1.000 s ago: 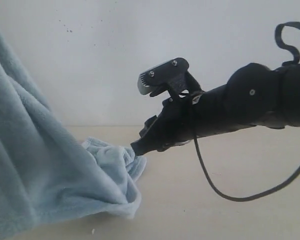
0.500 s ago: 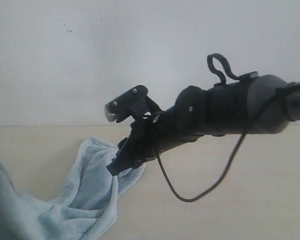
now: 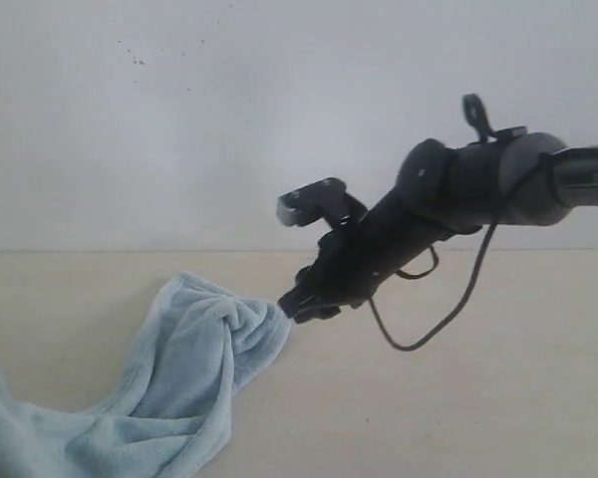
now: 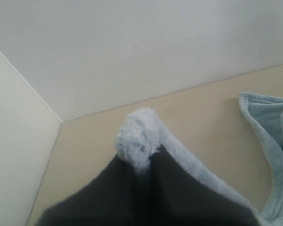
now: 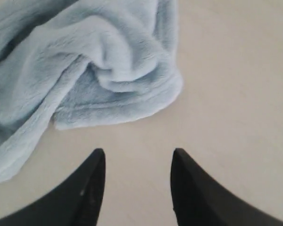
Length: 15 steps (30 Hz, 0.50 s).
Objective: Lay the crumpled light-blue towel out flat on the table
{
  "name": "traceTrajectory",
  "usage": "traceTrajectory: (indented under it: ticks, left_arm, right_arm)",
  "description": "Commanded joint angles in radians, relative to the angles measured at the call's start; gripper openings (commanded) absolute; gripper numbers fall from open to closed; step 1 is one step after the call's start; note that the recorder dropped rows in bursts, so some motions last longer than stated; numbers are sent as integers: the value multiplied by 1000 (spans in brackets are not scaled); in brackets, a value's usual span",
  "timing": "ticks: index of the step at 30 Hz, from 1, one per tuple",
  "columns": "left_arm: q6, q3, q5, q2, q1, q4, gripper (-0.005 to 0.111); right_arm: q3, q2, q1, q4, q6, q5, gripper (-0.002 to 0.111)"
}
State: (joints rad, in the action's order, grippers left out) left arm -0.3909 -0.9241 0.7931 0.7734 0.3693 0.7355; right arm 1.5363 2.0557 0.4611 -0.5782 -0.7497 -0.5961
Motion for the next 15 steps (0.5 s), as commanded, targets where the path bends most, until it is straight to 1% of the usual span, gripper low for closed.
traceTrajectory:
  ticks: [1,2,4,8,13,15]
  left_arm:
    - [-20,35,-54,35,0,-3,4]
    - [-20,44,-65,51,0,-3,4]
    - [-31,50,-81,74,0,-3,4]
    - [-67,50,-136,94,0,8,4]
    - [-82,50,-140,95,0,8,4]
    - [-82,50,-135,95,0,11,4]
  right_arm:
    - [1,-17,-109,-250,-129,38,43]
    - [12,-8,-120,-284,-158,46,43]
    - [66,21,-127,-282,-167,34,43]
    - [262,137,-129,-274,-177,-78,43]
    - [554,302,-151,-262,-47,-160,43]
    - [657,358,-163,-262,-13,-175,40]
